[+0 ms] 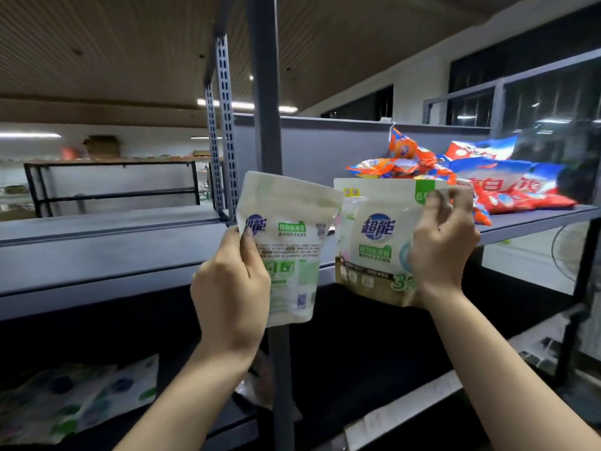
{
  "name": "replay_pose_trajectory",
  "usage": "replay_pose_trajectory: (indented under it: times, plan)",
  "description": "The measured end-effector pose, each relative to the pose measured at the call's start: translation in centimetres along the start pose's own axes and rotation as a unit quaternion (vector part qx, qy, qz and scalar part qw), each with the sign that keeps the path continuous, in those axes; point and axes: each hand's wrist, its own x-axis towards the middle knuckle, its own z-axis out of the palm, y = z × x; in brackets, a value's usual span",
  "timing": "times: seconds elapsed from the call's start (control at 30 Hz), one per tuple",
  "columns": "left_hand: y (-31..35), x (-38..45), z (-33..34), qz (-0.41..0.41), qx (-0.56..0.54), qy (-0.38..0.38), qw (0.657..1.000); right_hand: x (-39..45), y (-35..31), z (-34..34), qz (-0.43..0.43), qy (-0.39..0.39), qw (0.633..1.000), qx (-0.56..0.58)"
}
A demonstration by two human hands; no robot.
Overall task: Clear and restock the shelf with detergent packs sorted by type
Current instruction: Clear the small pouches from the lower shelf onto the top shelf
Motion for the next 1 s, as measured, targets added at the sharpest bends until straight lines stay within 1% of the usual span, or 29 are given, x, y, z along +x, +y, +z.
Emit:
replay_pose_trajectory:
  times: [0.1,0.27,0.4,0.57,0.67,0.73,0.8,0.83,0.87,0.9,0.93,0.97,1.0]
  plan:
    - [2.2,1.2,3.5,-0.018,-0.011,0.016,1.000,3.6,2.5,1.5,0.007,-0.005,1.000,0.017]
    - [4.3,2.7,9.9,-0.091,-0.029,0.039,0.995,8.6,7.5,4.5,0.013,-0.036,0.998,0.058]
    - [4.9,3.7,13.8,-0.136,0.002,0.072,0.988,11.3,10.4,7.0,0.007,-0.044,0.995,0.089]
    - [3.2,5.3,18.0,-0.151,0.070,0.120,0.979,12.6,13.6,10.6,-0.017,-0.076,0.993,0.086]
    - [2.4,6.8,20.5,-0.173,0.101,0.146,0.969,12.7,14.9,12.4,-0.028,-0.082,0.993,0.075]
    - [1.8,7.9,22.4,-0.191,0.112,0.156,0.963,13.1,15.4,13.3,-0.032,-0.079,0.994,0.071]
    - [0.5,8.4,24.5,-0.193,0.120,0.148,0.962,13.6,15.8,14.0,-0.031,-0.085,0.994,0.062]
    - [-0.2,8.5,25.5,-0.205,0.130,0.121,0.962,13.9,16.0,14.2,-0.025,-0.092,0.994,0.057]
    - [-0.8,8.5,26.5,-0.231,0.138,0.071,0.960,14.1,16.3,14.5,-0.020,-0.100,0.993,0.051]
    - [-1.3,8.4,27.6,-0.263,0.150,-0.010,0.953,14.3,16.5,14.6,-0.018,-0.106,0.993,0.045]
    - [-1.9,8.2,28.7,-0.269,0.174,-0.115,0.940,14.4,16.7,14.8,-0.016,-0.110,0.993,0.039]
    - [-2.2,8.0,29.6,-0.253,0.197,-0.220,0.921,14.6,16.9,15.0,-0.010,-0.110,0.993,0.033]
    - [-2.5,7.9,30.4,-0.232,0.214,-0.302,0.899,14.7,16.9,15.2,-0.004,-0.103,0.994,0.031]
